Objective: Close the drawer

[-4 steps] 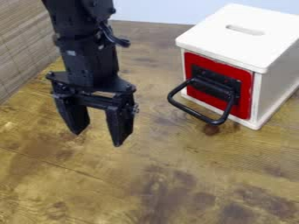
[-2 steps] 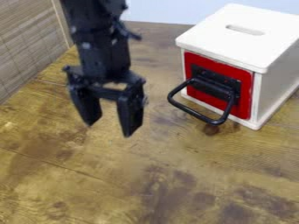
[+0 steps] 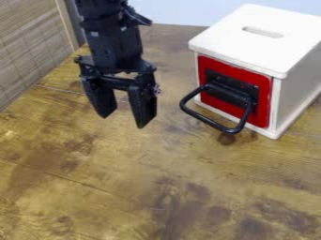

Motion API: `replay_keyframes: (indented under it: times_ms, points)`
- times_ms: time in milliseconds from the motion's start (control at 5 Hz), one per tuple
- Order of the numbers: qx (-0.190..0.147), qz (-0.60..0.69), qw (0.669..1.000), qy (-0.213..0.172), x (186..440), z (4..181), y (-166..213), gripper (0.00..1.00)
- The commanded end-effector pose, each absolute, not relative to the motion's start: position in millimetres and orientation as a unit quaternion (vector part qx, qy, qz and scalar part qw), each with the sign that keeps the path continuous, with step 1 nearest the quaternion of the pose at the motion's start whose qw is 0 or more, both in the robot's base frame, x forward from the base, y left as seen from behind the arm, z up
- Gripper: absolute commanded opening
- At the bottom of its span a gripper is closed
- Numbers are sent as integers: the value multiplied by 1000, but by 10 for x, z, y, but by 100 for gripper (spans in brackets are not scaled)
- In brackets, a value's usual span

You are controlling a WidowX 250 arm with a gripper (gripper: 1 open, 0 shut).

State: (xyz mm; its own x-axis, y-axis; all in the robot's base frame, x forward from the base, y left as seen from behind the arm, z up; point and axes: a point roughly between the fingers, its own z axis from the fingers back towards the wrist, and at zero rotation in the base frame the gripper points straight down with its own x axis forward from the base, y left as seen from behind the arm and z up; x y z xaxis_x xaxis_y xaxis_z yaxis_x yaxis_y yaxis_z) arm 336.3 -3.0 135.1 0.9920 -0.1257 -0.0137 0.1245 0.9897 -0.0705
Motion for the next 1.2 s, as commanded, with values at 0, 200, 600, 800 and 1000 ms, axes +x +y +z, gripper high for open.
replay_keyframes:
  times_ms: [0, 200, 600, 800, 1000]
  points:
    - [-35, -75, 996, -34, 3360, 1558, -22, 100]
    - [-38, -92, 994, -48, 3338, 1606, -60, 100]
    - [-36, -87, 993, -70, 3406, 1579, 16, 100]
    - [-33, -77, 993, -79, 3371, 1577, -54, 100]
    - [-31, -65, 994, -87, 3331, 1584, -123, 100]
